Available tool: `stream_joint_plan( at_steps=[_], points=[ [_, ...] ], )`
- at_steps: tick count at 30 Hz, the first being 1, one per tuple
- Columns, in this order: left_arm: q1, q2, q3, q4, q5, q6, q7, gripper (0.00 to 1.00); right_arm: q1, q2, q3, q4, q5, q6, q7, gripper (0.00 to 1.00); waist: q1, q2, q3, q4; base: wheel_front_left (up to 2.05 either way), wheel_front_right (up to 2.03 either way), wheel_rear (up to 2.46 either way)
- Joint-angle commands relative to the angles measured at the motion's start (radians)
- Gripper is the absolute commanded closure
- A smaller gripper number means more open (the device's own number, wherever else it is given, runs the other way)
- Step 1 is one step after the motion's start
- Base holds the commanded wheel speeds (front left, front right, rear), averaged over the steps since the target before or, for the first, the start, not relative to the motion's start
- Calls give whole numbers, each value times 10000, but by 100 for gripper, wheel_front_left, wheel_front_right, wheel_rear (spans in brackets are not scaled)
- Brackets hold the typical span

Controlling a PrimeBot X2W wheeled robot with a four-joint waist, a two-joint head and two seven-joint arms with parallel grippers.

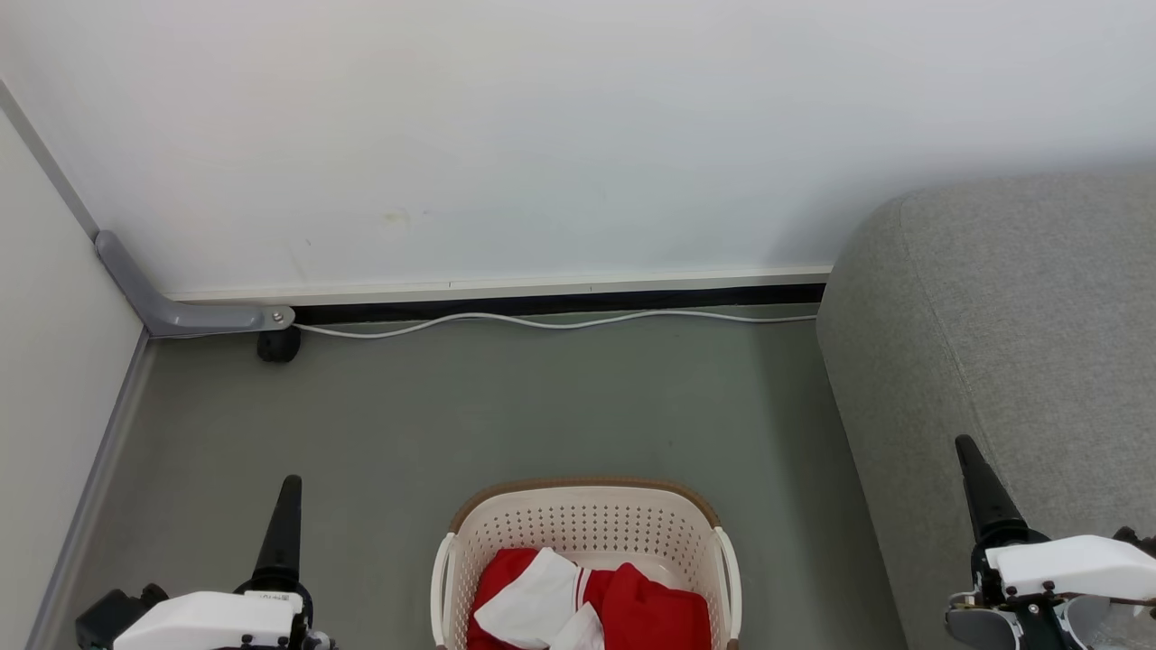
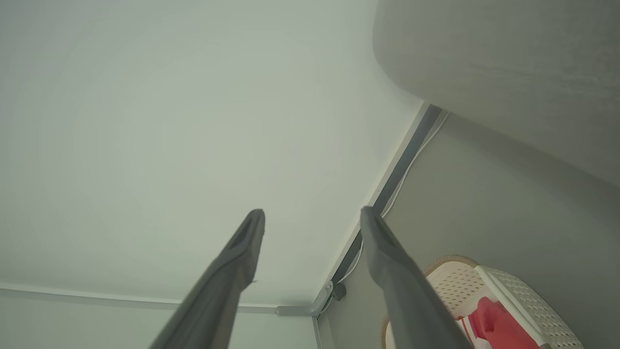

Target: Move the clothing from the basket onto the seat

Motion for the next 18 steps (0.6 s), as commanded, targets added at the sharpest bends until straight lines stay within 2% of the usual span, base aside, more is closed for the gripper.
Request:
stream_joint_plan(
  at_steps=[1,18],
  points=[
    [-691,167,163,-214,196,-41,-80,0,-542,-207,119,-210,-212,35,-119,0,-1,0,-1,-1,0,0,0],
    [-1049,384,-3,73,3079,-54,-608,0,-1048,-356,208,324,-2943,37,-646,0,-1,0,-72,-41,0,0,0]
  ],
)
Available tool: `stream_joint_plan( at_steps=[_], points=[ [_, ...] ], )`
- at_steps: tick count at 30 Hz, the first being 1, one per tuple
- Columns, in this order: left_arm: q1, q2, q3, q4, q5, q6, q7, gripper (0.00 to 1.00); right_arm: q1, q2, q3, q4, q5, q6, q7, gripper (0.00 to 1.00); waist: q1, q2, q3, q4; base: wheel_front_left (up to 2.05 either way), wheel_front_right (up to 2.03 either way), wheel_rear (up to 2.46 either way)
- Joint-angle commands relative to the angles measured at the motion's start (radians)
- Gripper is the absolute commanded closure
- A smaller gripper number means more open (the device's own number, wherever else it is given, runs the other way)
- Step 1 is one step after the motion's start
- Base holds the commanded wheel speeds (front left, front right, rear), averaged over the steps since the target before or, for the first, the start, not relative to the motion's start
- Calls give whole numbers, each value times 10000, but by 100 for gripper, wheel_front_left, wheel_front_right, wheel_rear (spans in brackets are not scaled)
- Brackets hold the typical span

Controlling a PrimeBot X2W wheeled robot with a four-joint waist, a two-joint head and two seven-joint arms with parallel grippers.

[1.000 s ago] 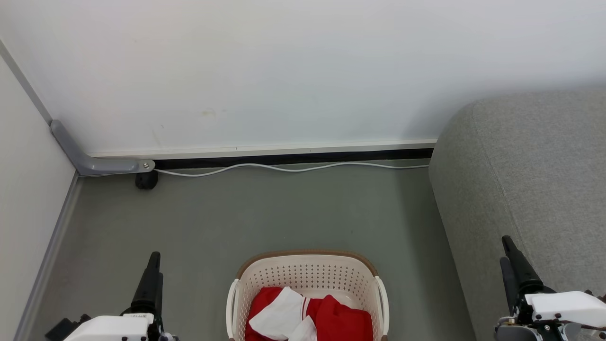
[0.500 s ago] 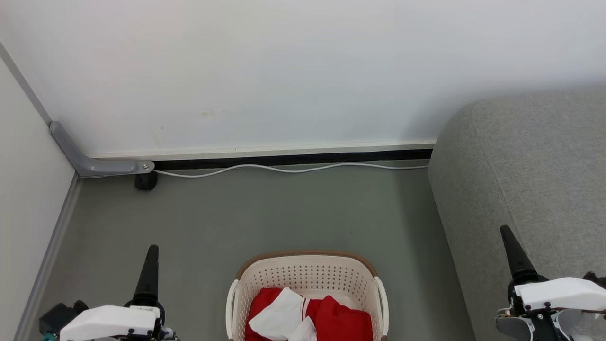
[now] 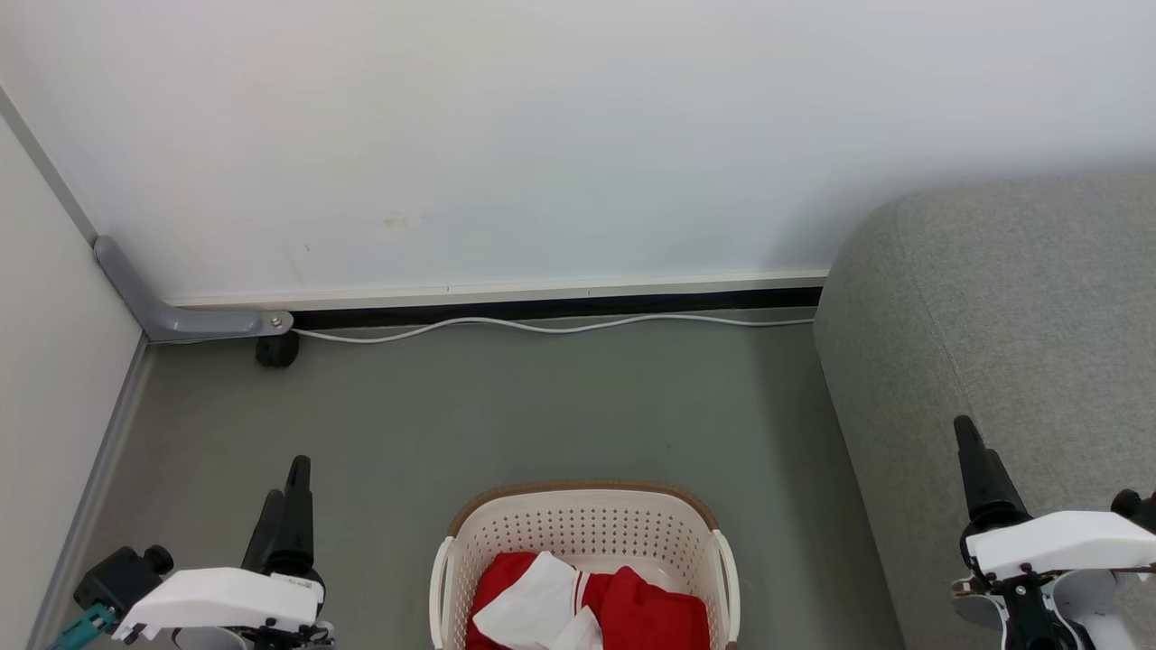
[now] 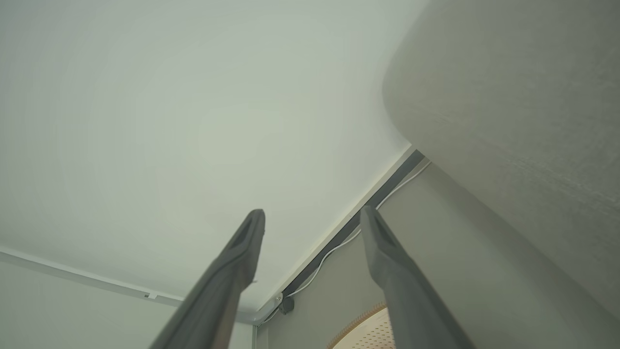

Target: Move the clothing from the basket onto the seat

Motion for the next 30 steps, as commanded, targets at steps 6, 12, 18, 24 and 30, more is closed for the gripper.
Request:
stream_joint_plan(
  at_steps=[6,12,18,24,30],
  points=[
    [-720,270,48,-70,1298,-47,-291,0,-692,-178,125,8,-1193,38,-303,0,0,0,-32,-19,0,0,0],
    [-883,324,-39,47,2076,-51,-468,0,-904,-221,277,158,-1842,39,-480,0,0,0,-23,-30,0,0,0],
    [-1045,378,-111,179,2757,-55,-616,0,-1100,-269,431,329,-2416,40,-626,0,0,0,-2,-37,0,0,0],
    [-1258,441,-129,354,3481,-59,-791,0,-1350,-288,566,540,-3129,41,-802,0,0,0,11,-51,0,0,0],
    [-1451,499,-125,499,4248,-64,-968,0,-1568,-335,729,749,-3819,41,-978,0,0,0,20,-47,0,0,0]
  ],
)
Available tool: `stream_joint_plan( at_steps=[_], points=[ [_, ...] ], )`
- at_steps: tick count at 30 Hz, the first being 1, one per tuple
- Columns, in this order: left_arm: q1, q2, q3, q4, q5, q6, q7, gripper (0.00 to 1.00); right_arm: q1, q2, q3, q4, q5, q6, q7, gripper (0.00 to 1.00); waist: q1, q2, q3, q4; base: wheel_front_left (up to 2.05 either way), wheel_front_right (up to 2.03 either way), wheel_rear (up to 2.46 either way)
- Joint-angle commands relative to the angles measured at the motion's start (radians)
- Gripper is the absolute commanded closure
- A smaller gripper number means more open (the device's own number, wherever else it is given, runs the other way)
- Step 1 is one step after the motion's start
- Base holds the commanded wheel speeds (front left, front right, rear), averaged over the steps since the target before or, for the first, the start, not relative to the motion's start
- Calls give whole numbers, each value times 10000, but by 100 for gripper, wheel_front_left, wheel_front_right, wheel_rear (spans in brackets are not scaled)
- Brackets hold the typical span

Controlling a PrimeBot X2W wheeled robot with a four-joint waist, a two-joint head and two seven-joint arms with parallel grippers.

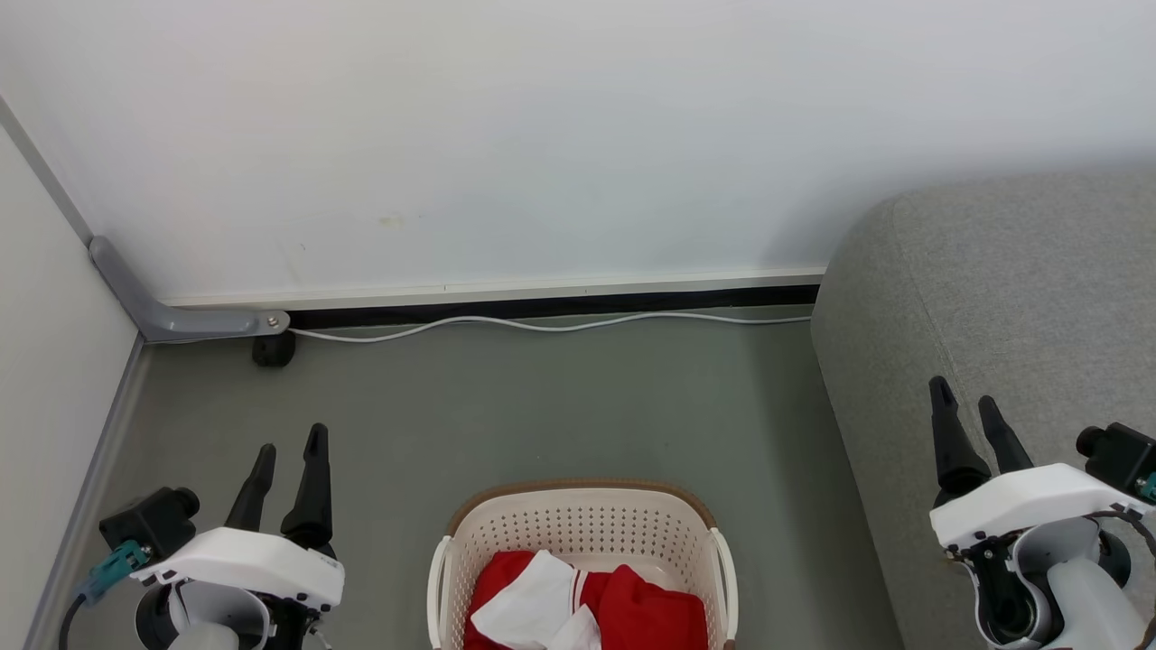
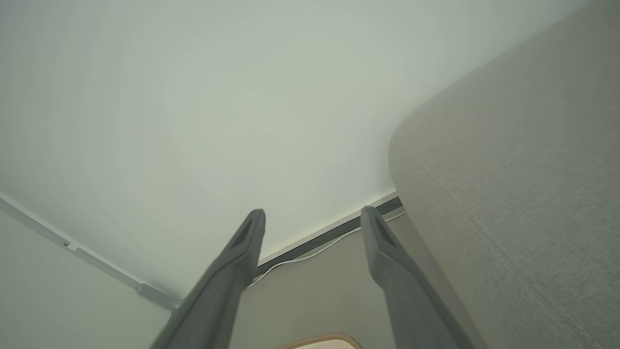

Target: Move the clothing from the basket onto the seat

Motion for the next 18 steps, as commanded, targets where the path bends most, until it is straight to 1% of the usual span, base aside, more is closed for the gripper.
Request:
stream_joint_plan(
  at_steps=[1,18],
  points=[
    [-651,253,181,-173,294,-58,-173,0,-517,-162,224,-140,-321,40,-190,0,-1,-1,6,1,0,0,0],
    [-1021,394,94,149,2282,-71,-672,0,-945,-317,497,277,-2184,42,-688,0,-1,-1,-8,-65,0,0,0]
  ],
)
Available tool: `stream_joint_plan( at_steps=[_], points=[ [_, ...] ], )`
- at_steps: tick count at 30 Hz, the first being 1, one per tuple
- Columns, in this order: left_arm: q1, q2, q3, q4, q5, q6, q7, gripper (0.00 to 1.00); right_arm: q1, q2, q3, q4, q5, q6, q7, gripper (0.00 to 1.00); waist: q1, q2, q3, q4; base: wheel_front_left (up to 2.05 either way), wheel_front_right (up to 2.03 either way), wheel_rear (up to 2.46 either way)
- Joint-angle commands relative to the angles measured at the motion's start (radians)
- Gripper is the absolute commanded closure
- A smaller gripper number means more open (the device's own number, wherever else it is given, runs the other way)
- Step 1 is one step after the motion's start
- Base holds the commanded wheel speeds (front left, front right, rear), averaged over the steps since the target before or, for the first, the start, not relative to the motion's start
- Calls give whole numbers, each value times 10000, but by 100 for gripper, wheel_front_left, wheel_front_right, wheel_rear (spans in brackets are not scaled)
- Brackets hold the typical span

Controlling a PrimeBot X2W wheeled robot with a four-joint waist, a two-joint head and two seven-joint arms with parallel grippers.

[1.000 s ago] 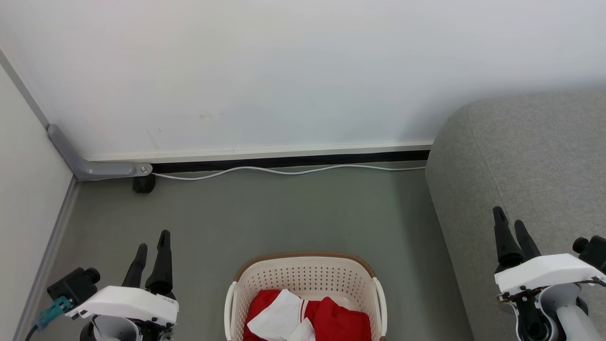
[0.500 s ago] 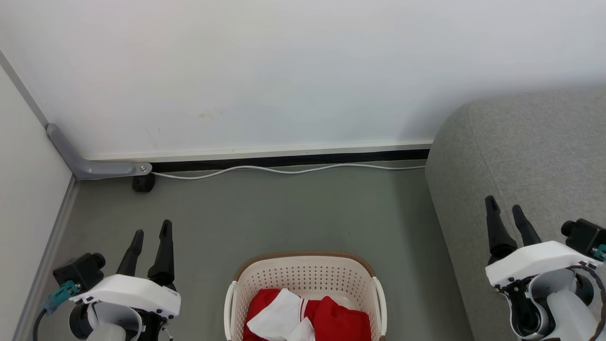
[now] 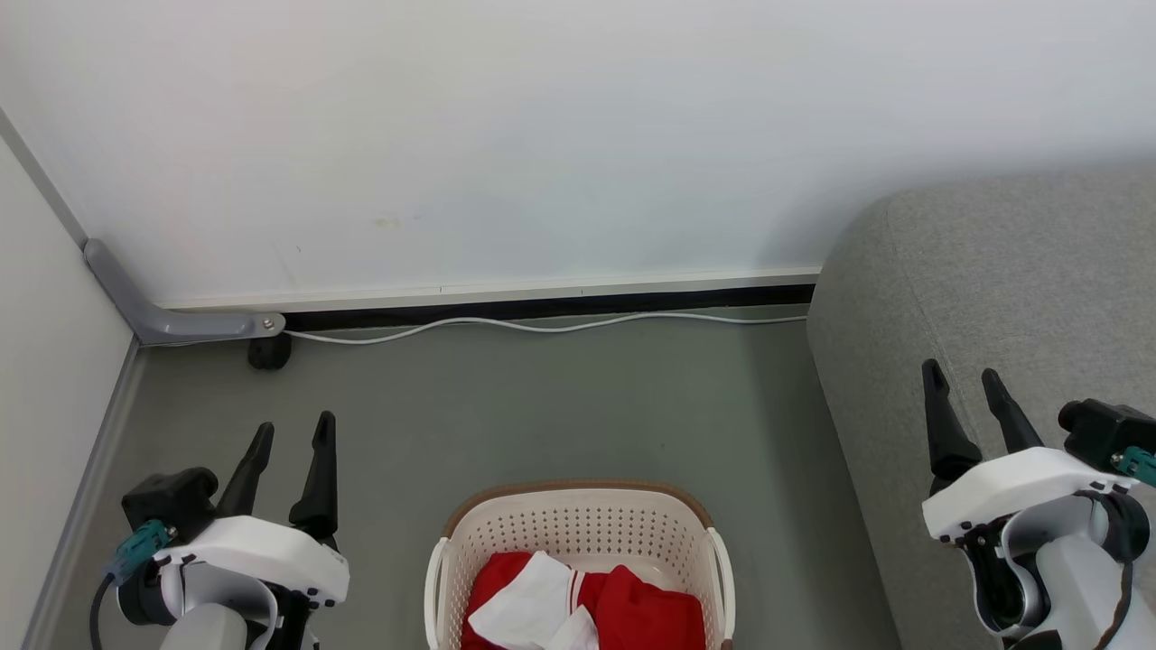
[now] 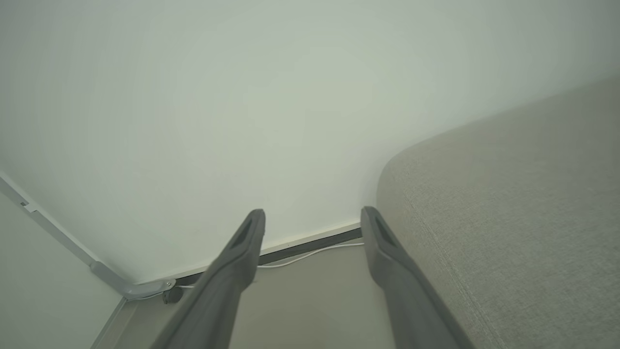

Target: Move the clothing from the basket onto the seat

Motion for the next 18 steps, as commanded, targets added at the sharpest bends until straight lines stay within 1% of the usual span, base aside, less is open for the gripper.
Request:
stream_joint_plan(
  at_steps=[1,18],
  points=[
    [-656,253,233,-160,332,-62,-163,0,-486,-144,251,-175,-384,42,-186,0,0,-1,-1,-10,0,0,0],
    [-1072,445,106,194,2061,-73,-621,0,-940,-260,481,109,-2132,44,-642,0,0,-1,10,-55,0,0,0]
  ],
)
